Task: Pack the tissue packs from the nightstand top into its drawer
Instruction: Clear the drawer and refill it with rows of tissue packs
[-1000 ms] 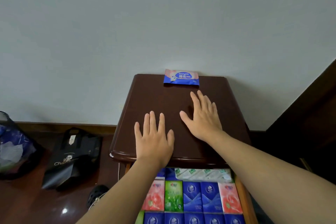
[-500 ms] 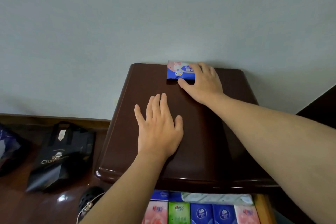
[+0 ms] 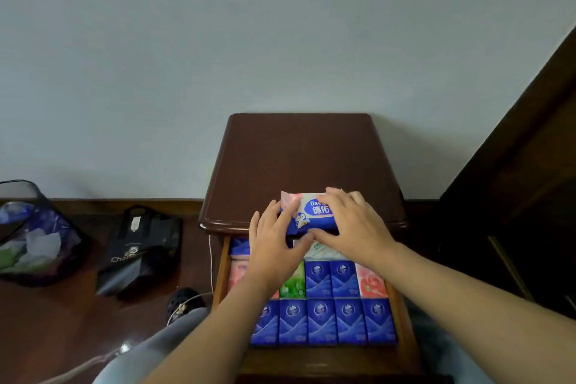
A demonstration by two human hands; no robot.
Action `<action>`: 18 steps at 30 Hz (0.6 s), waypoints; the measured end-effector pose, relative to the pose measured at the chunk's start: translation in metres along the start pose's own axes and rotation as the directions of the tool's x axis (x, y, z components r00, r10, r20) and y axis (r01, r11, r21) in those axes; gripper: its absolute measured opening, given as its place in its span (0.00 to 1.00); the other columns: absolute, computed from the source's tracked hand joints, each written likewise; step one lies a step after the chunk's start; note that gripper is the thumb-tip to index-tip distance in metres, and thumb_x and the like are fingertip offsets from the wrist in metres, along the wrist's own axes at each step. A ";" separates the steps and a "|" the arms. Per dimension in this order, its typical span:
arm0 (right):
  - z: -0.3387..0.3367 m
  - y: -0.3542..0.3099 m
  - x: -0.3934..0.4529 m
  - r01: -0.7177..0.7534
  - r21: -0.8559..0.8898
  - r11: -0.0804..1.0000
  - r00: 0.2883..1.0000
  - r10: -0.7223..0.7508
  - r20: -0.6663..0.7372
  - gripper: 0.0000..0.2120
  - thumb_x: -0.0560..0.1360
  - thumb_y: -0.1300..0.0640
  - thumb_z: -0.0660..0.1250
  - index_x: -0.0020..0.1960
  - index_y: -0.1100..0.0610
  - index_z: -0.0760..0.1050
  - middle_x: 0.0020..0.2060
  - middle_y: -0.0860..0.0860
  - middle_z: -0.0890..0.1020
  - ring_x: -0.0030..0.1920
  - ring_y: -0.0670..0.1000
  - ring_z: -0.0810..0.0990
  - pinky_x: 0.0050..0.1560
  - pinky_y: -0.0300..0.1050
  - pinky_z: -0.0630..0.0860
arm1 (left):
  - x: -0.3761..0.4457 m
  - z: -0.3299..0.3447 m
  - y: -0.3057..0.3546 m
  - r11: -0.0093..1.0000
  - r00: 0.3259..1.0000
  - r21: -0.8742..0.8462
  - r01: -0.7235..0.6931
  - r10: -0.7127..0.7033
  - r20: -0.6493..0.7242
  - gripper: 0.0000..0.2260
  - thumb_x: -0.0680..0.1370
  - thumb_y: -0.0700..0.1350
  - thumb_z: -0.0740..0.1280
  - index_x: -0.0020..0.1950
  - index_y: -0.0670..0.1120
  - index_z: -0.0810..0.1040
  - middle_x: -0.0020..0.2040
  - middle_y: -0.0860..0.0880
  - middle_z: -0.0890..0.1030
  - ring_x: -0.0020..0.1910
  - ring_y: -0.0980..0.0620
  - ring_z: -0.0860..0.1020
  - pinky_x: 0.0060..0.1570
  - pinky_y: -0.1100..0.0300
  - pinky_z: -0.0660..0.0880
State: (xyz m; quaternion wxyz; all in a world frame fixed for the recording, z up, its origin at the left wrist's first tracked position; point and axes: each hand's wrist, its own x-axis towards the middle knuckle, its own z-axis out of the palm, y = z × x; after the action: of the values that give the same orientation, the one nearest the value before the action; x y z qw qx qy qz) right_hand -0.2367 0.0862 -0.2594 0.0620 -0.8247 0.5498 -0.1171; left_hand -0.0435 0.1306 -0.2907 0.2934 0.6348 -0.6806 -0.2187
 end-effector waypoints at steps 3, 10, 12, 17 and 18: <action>-0.010 -0.005 -0.031 -0.005 0.085 0.996 0.999 0.001 0.047 0.34 0.71 0.36 0.75 0.71 0.47 0.68 0.67 0.44 0.74 0.62 0.50 0.71 0.59 0.45 0.74 | -0.043 0.005 0.011 0.992 0.998 -0.130 0.008 -0.015 -0.054 0.32 0.79 0.50 0.73 0.80 0.59 0.65 0.69 0.60 0.69 0.68 0.59 0.68 0.71 0.57 0.68; 0.017 -0.003 -0.101 -0.122 0.248 0.961 0.983 0.082 0.165 0.32 0.74 0.57 0.75 0.72 0.45 0.65 0.60 0.41 0.72 0.68 0.46 0.69 0.60 0.34 0.68 | -0.104 0.023 0.017 0.962 0.975 -0.211 0.174 -0.140 0.170 0.31 0.78 0.35 0.72 0.79 0.49 0.67 0.71 0.54 0.69 0.67 0.67 0.69 0.60 0.82 0.64; 0.031 -0.004 -0.115 -0.179 0.199 0.964 0.963 0.130 0.234 0.33 0.74 0.54 0.75 0.74 0.45 0.65 0.67 0.45 0.71 0.71 0.49 0.67 0.68 0.40 0.68 | -0.106 0.025 0.017 0.958 0.952 -0.151 0.244 -0.207 0.224 0.31 0.79 0.32 0.69 0.80 0.46 0.66 0.74 0.49 0.69 0.71 0.56 0.70 0.62 0.78 0.63; 0.054 0.001 -0.135 -0.237 0.230 0.944 0.927 0.149 0.345 0.31 0.78 0.52 0.70 0.80 0.46 0.65 0.79 0.45 0.64 0.80 0.49 0.58 0.79 0.48 0.63 | -0.099 0.023 0.013 0.964 0.923 -0.023 0.264 -0.246 0.297 0.29 0.80 0.32 0.65 0.81 0.46 0.66 0.80 0.48 0.64 0.78 0.50 0.64 0.72 0.63 0.64; 0.056 0.002 -0.136 -0.240 0.223 0.945 0.927 0.155 0.342 0.31 0.79 0.52 0.69 0.80 0.47 0.65 0.80 0.45 0.63 0.81 0.50 0.58 0.80 0.50 0.63 | -0.099 0.022 0.011 0.967 0.919 0.000 0.253 -0.241 0.314 0.28 0.81 0.34 0.65 0.80 0.46 0.67 0.82 0.49 0.61 0.80 0.50 0.62 0.73 0.62 0.63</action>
State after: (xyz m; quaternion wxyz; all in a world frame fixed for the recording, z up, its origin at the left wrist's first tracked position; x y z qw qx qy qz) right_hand -0.2740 0.2096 -0.3309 0.2696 -0.7572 0.5932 -0.0464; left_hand -0.0648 0.2282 -0.3117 0.1653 0.6670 -0.6282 -0.3650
